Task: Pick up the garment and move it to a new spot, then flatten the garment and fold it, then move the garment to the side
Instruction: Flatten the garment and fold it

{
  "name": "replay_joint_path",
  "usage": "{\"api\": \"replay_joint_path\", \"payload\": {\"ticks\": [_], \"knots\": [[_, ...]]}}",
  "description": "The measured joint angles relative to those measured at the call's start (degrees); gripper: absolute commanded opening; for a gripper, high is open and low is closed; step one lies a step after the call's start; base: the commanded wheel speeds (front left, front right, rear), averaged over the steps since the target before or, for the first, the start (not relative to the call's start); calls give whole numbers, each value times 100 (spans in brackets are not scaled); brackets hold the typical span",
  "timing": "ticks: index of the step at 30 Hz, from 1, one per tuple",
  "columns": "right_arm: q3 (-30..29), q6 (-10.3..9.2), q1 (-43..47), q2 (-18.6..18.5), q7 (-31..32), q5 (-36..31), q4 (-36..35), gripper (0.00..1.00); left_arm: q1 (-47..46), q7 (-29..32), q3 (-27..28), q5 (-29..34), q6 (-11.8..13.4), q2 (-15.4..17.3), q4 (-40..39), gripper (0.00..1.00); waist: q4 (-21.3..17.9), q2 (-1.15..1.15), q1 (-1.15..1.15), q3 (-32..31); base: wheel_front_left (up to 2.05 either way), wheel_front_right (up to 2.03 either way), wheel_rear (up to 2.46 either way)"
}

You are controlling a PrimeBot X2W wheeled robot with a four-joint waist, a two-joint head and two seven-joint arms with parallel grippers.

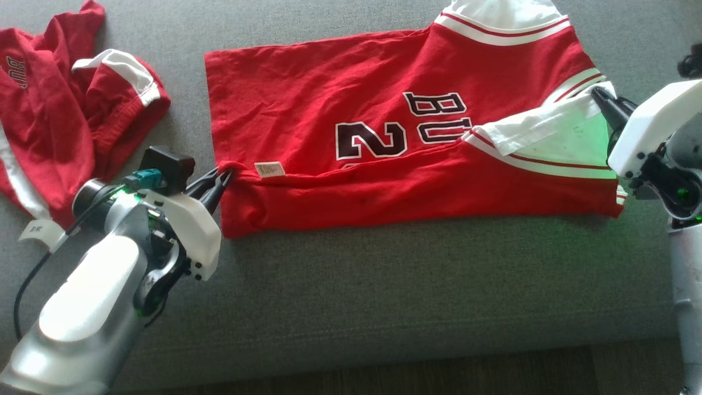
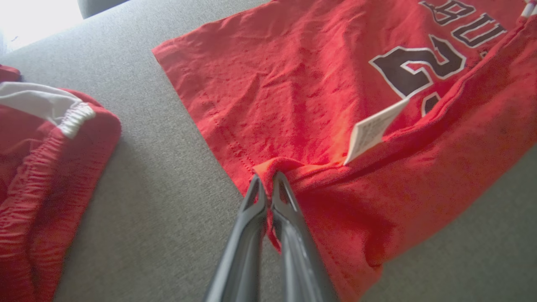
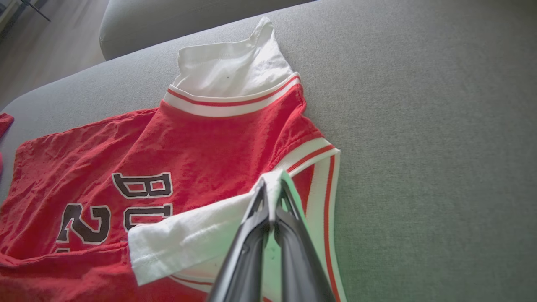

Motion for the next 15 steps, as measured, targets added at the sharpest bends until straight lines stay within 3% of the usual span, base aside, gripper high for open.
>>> {"api": "replay_joint_path", "payload": {"ticks": [9, 10, 11, 12, 13, 15], "knots": [[90, 0, -9, -13, -170, -1, 231, 0, -171, -238, 88, 52, 197, -124, 257, 3, 13, 0, 0, 42, 0, 0, 0], [111, 0, -15, -14, -203, -1, 257, 0, -192, -235, 89, 49, 204, -141, 309, 50, 14, 0, 0, 46, 0, 0, 0], [121, 1, -29, -14, -215, -3, 302, 21, -195, -224, 89, 46, 233, -166, 355, 100, 14, 0, 0, 46, 0, 0, 0], [120, 0, -44, -14, -229, -20, 353, 93, -191, -162, 85, 37, 236, -197, 402, 100, 13, 0, 0, 44, 0, 0, 0], [109, 1, -51, -12, -324, -56, 371, 100, -189, -107, 74, 16, 225, -222, 441, 100, 12, 0, 0, 41, 0, 0, 0], [0, 0, -107, 13, -460, -132, 460, 100, -188, -71, 53, -20, 205, -242, 470, 100, 14, 0, 0, 35, 0, 0, 0]]}}
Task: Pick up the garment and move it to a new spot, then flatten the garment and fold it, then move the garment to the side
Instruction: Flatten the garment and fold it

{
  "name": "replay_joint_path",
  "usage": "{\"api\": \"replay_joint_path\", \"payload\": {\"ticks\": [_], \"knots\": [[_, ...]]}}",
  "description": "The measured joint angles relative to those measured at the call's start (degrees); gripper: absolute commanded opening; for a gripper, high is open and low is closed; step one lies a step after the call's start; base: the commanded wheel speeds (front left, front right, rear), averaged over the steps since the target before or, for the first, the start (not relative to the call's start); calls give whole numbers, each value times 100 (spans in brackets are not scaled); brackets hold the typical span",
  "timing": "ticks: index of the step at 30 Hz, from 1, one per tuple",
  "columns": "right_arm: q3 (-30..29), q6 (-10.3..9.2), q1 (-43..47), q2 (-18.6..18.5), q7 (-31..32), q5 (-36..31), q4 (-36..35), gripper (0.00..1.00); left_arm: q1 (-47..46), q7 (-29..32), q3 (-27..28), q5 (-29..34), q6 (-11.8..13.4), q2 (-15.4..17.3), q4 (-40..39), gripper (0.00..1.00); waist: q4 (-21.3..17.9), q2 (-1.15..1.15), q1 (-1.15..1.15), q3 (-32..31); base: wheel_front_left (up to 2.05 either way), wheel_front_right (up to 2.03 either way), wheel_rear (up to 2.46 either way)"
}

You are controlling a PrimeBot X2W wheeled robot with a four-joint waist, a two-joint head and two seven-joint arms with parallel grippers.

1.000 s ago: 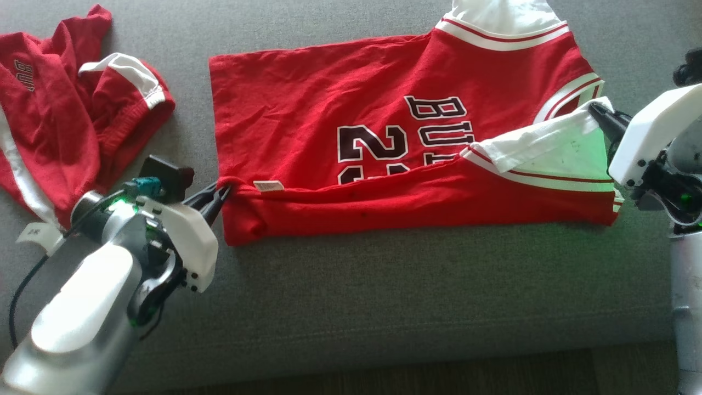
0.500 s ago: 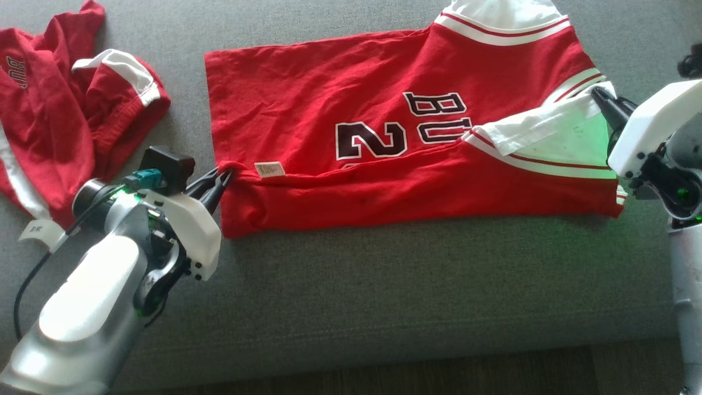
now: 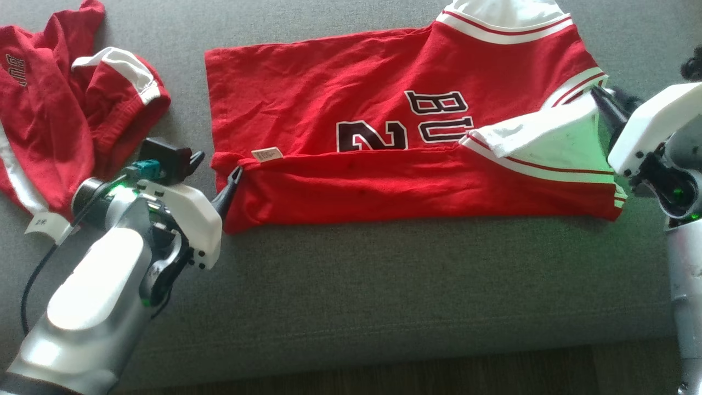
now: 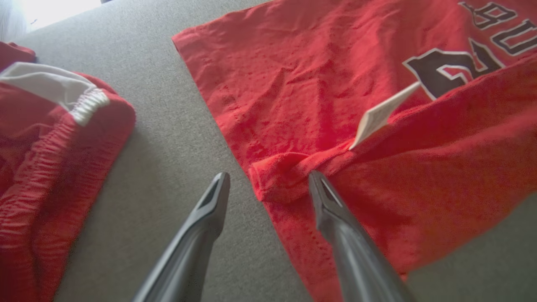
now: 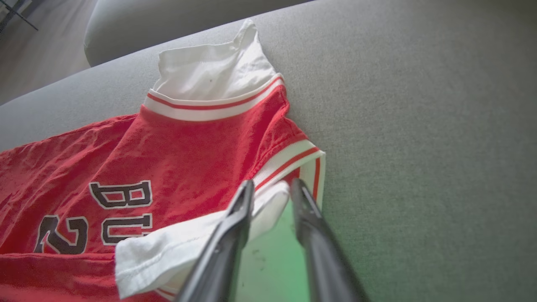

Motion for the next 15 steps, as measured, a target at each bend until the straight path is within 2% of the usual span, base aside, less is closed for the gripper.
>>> {"api": "replay_joint_path", "payload": {"ticks": [4, 10, 12, 15], "knots": [[-146, -1, -86, 78, -410, -110, 58, 100, -3, -178, 55, 19, 210, -16, 9, 100, 5, 0, 0, -34, 0, 0, 0], [-237, -1, -108, 224, -1128, -333, 46, 100, 5, -925, 519, -18, 866, -196, -40, 100, 3, 0, 0, -201, 0, 0, 0], [-223, -1, -31, 313, -1332, -334, -103, 100, 36, -1176, 686, -103, 1062, -240, -123, 100, -6, 0, 0, -285, 0, 0, 0], [-171, 0, 241, 430, -1671, -444, -430, 100, 244, -1443, 827, -165, 1220, -290, -257, 100, -28, 0, 0, -423, 0, 0, 0]]}}
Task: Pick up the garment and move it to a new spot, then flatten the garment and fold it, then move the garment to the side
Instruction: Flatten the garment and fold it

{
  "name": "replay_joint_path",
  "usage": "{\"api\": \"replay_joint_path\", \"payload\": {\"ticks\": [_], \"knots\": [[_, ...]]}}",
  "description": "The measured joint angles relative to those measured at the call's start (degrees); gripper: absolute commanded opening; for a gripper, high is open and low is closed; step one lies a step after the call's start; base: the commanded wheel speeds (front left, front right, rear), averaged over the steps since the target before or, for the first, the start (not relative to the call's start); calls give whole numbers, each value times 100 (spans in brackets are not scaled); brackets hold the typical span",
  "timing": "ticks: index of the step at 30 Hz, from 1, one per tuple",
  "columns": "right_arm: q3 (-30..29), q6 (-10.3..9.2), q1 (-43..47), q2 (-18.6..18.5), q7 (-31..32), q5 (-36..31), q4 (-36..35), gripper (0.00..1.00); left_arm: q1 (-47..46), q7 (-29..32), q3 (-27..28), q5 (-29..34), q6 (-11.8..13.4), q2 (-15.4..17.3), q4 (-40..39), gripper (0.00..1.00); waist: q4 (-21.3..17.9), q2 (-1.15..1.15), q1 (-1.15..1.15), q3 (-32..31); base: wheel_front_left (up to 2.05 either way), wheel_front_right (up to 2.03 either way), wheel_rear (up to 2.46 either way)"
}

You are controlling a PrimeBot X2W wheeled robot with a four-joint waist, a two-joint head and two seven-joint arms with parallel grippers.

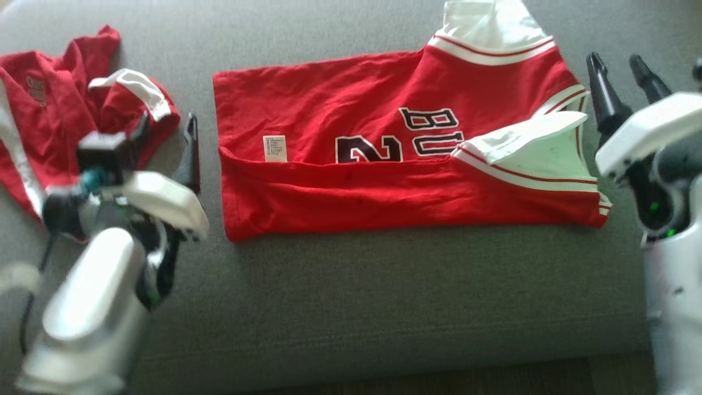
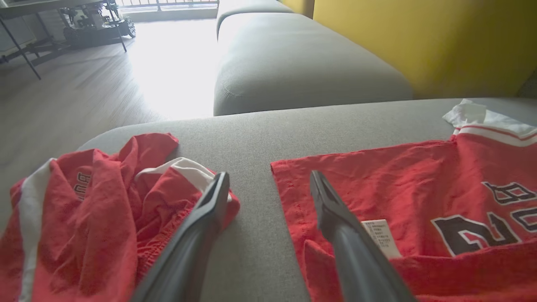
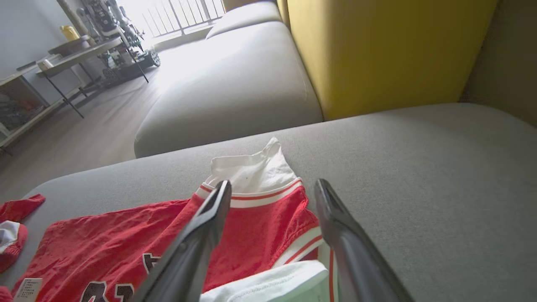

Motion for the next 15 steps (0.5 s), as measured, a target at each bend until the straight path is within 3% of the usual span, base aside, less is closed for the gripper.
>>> {"api": "replay_joint_path", "payload": {"ticks": [9, 15], "knots": [[160, -1, 1456, 280, -1224, -699, -1038, 100, 1206, -642, 274, -155, 592, -487, -468, 100, -46, 0, 0, -482, 0, 0, 0], [205, 0, 2291, 514, -1830, -1045, -1401, 100, 1912, -683, 466, 14, 689, -903, -510, 100, -146, 0, 0, -687, 0, 0, 0]]}}
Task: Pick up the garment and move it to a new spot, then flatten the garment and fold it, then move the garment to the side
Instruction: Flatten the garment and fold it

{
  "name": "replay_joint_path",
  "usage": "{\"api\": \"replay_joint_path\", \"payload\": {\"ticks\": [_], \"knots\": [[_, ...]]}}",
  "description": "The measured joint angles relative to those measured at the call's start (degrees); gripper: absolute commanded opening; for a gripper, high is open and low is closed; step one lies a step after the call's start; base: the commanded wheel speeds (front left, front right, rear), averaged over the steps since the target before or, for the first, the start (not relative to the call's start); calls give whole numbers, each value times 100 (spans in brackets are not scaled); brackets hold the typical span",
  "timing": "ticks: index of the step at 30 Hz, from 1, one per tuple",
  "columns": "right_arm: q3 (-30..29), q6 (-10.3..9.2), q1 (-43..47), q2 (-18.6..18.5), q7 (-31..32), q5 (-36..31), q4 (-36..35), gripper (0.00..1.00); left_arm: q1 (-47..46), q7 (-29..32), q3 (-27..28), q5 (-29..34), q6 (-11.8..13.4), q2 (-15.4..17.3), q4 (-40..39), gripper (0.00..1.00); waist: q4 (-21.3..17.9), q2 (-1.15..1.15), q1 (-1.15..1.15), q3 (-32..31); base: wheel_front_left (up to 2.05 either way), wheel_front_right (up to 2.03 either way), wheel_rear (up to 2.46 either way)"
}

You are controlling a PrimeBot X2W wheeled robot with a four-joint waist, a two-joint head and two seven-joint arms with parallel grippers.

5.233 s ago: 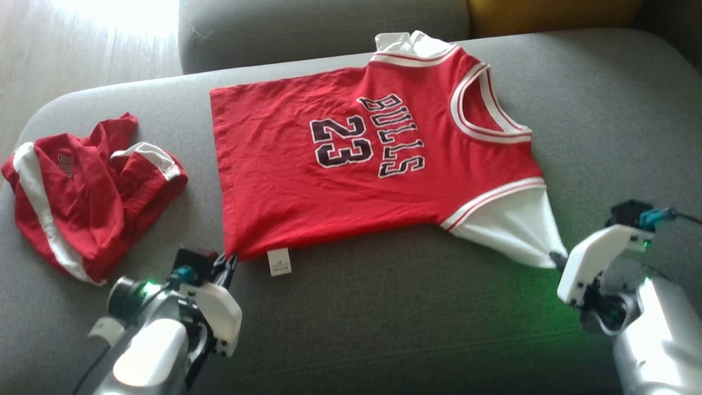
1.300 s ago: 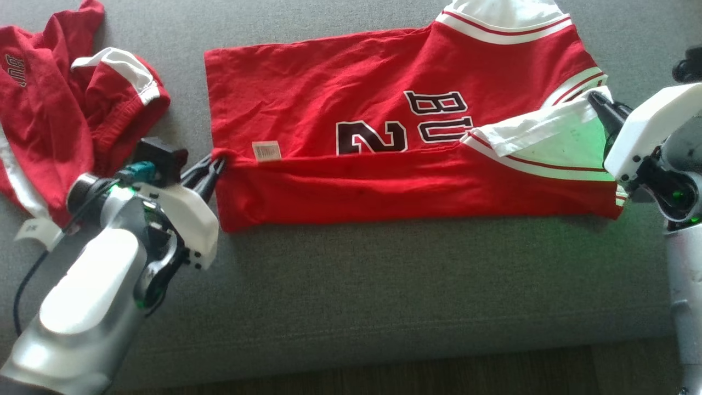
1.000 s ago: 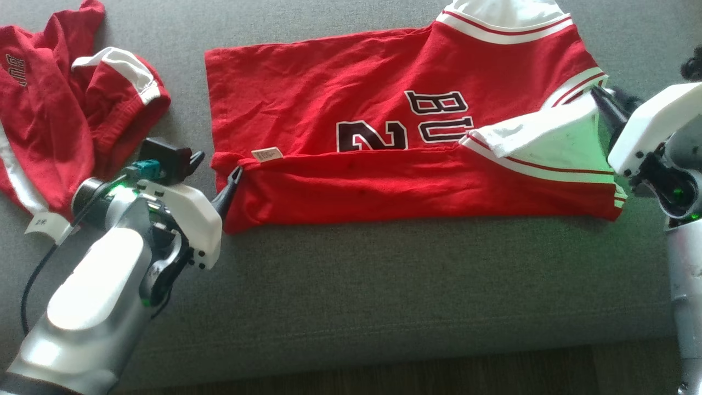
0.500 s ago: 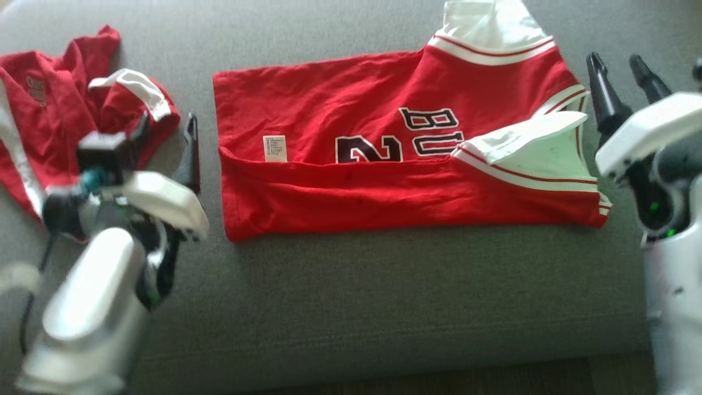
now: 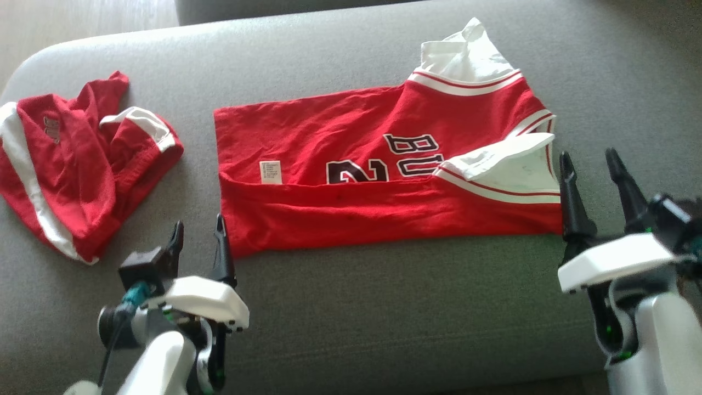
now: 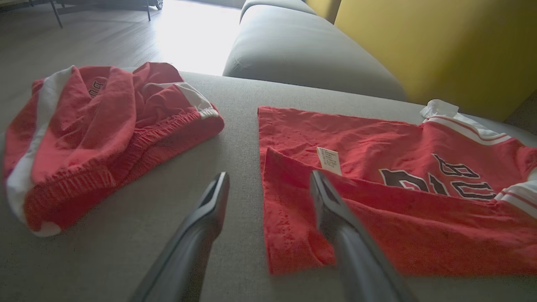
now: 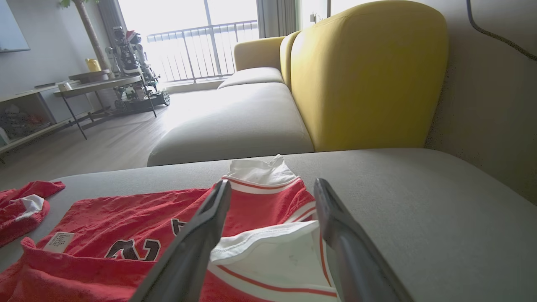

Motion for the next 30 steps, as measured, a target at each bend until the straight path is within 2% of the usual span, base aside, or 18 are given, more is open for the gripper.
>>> {"api": "replay_joint_path", "payload": {"ticks": [4, 8, 15, 23, 30], "knots": [[-108, 0, 324, 152, -218, 16, -77, 100, 238, -1, 315, 176, -16, -259, 58, 100, -95, 0, 0, -79, 0, 0, 0], [-119, 0, 450, 176, -296, 19, -93, 100, 329, -2, 475, 264, -211, -448, 398, 100, -233, 0, 0, -113, 0, 0, 0], [5, 0, 437, 196, -310, -16, -94, 100, 271, -3, 534, 226, -461, -586, 1095, 100, -433, 0, 0, -94, 0, 0, 0], [-5, 0, 431, 201, -374, 7, -69, 100, -188, -5, 1101, -199, -534, -725, 1793, 100, -592, 0, 0, 40, 0, 0, 0], [-69, 0, 419, 202, -421, 7, 13, 100, -457, -48, 1124, -490, -1021, -784, 2223, 100, -660, 0, 0, 125, 0, 0, 0]]}}
